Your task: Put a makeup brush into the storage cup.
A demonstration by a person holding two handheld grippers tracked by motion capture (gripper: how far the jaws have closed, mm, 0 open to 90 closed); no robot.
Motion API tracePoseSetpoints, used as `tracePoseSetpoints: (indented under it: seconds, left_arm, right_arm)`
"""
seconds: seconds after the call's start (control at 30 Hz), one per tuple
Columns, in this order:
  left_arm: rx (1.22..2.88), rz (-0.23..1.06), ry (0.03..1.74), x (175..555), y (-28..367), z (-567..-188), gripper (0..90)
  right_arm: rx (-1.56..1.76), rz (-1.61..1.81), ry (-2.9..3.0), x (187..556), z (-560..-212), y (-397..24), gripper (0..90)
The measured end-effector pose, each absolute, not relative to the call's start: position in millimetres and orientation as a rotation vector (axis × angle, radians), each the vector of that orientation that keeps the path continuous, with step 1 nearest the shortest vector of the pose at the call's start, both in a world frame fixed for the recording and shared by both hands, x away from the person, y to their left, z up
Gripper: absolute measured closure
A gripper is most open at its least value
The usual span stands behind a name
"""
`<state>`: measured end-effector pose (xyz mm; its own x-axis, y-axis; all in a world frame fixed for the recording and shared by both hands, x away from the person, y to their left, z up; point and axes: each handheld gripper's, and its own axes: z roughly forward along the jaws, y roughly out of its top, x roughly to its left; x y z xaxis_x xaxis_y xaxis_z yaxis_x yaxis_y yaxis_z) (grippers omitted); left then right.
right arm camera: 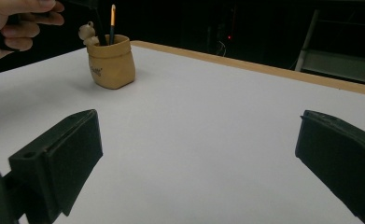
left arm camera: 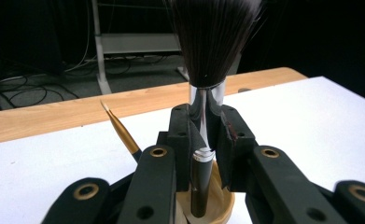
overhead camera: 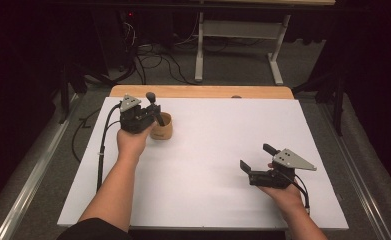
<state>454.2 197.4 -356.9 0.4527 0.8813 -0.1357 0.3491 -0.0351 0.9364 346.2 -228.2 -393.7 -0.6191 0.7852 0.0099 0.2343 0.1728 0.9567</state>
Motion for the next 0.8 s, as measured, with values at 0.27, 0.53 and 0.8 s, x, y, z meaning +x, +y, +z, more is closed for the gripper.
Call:
tracePoseSetpoints:
  seconds: [0.27,0.53,0.8]
  left_arm:
    - [1.655,0.614,1.097,456.6,190.5,-362.2,77.5]
    - [1.694,0.619,1.093,456.6,185.7,-366.0,77.4]
    - [1.715,0.624,1.099,458.0,183.2,-368.9,77.4]
  right_arm:
    - [0.954,1.456,1.965,346.1,-394.1,-227.4,2.2]
    - [0.958,1.457,1.968,345.3,-394.1,-227.2,2.2]
    - [0.956,1.457,1.972,345.4,-394.6,-226.4,2.2]
